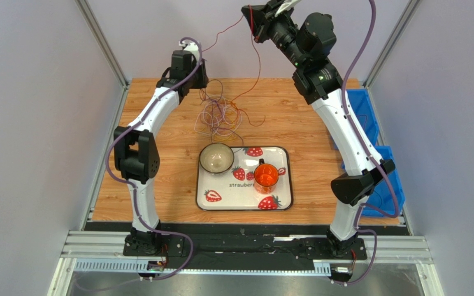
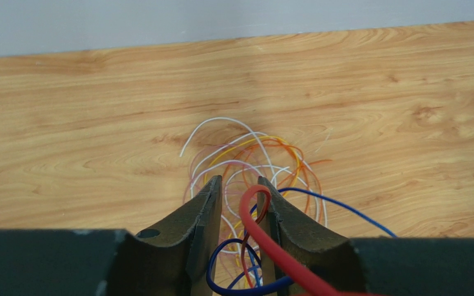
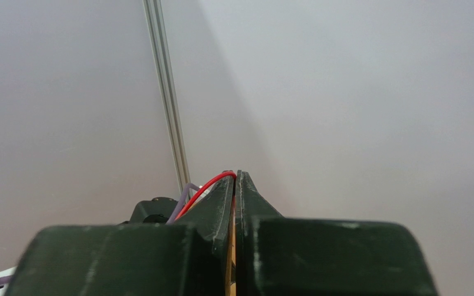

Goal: Untangle the cables
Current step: Untie the cable.

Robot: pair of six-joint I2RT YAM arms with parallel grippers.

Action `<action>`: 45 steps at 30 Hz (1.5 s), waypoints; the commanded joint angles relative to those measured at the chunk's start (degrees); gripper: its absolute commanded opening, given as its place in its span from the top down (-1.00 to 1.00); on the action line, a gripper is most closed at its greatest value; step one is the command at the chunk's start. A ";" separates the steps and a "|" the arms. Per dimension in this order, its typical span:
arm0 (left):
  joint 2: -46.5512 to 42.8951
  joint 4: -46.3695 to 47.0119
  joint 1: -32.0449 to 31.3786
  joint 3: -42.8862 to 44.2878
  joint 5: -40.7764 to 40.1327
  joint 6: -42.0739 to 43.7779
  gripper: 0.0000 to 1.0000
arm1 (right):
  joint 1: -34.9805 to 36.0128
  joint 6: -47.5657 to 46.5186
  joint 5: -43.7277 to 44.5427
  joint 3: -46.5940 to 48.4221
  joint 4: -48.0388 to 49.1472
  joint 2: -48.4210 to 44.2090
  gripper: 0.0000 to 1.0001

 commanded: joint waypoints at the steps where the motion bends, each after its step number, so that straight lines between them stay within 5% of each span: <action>1: 3.57 -7.72 1.40 3.48 0.27 -2.71 0.33 | -0.29 -0.91 2.09 2.05 3.29 -1.92 1.00; 9: 2.52 -6.49 4.83 -3.81 1.85 -6.84 0.41 | -0.46 -1.08 2.18 -1.62 2.23 -3.93 1.00; 12: -1.17 -5.71 5.97 -6.79 2.64 -7.37 -0.23 | -0.55 -1.78 2.27 -5.14 1.97 -5.16 1.00; 16: -7.49 -2.89 6.77 -11.46 4.05 -7.46 -0.56 | -0.46 -2.40 2.00 -6.82 0.56 -4.99 1.00; 22: -13.66 -3.14 6.86 -15.34 1.51 -6.41 -0.57 | -0.46 -3.28 2.70 -7.97 -0.49 -5.16 1.00; 33: -7.42 -10.78 6.86 -9.90 0.63 -7.54 -0.51 | -0.64 -10.84 13.95 -4.36 0.29 -9.29 1.00; 37: -9.34 -8.87 6.77 -9.97 6.39 -7.90 -0.49 | -0.73 -13.03 14.92 -6.12 1.70 -11.75 1.00; 40: -10.32 -8.77 6.59 -8.93 11.76 -7.38 -0.66 | -0.64 -15.40 17.37 -7.61 1.96 -12.72 1.00; 41: -9.88 -11.30 6.51 -6.92 12.14 -7.11 -0.90 | -0.90 -16.89 20.69 -7.35 2.40 -12.90 1.00; 45: -6.98 -19.84 6.85 -1.28 6.44 -6.76 -0.91 | -2.92 -18.66 22.48 -4.90 3.72 -12.99 1.00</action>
